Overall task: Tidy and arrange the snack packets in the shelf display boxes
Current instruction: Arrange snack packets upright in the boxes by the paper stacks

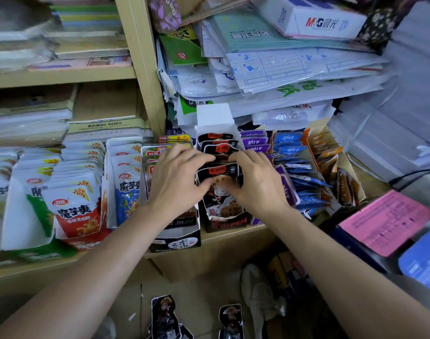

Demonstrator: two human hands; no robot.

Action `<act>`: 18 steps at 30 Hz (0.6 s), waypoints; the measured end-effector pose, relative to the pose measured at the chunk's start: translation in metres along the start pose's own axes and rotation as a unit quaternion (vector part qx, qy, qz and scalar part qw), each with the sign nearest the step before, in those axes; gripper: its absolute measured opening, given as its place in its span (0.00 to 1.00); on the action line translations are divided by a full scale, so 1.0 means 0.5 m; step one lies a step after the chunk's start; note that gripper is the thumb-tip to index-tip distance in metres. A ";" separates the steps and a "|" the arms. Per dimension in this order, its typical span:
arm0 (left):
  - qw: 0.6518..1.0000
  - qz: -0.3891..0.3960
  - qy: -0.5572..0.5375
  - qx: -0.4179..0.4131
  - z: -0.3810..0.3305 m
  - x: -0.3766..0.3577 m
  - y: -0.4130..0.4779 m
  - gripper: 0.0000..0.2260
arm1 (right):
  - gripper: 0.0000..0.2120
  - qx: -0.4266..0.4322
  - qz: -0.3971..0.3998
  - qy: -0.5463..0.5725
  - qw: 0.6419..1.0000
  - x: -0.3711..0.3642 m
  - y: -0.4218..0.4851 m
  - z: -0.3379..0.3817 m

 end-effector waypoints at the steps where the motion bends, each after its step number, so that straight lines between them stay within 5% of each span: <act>1: 1.000 -0.004 -0.005 -0.002 -0.002 0.000 -0.002 0.18 | 0.29 -0.002 -0.008 0.005 1.000 0.000 -0.003 0.004; 5: 0.997 -0.008 -0.017 -0.076 -0.027 0.005 -0.012 0.06 | 0.31 0.004 -0.002 0.040 0.999 -0.001 -0.006 0.002; 11: 0.988 0.135 0.058 -0.050 -0.011 -0.024 -0.023 0.15 | 0.33 0.028 0.033 0.104 0.994 0.008 -0.011 -0.021; 18: 0.986 0.159 0.032 -0.047 -0.001 -0.021 -0.039 0.22 | 0.28 0.056 0.019 0.006 0.998 -0.011 -0.023 -0.011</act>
Point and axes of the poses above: each hand's wrist, its own y-axis towards the middle knuckle, its own x-axis out of the back of the hand, z = x × y, the point moved 6 cm from there along y, towards the middle knuckle, and after that the axes turned 11 degrees about -y, right-handed, at the moved point
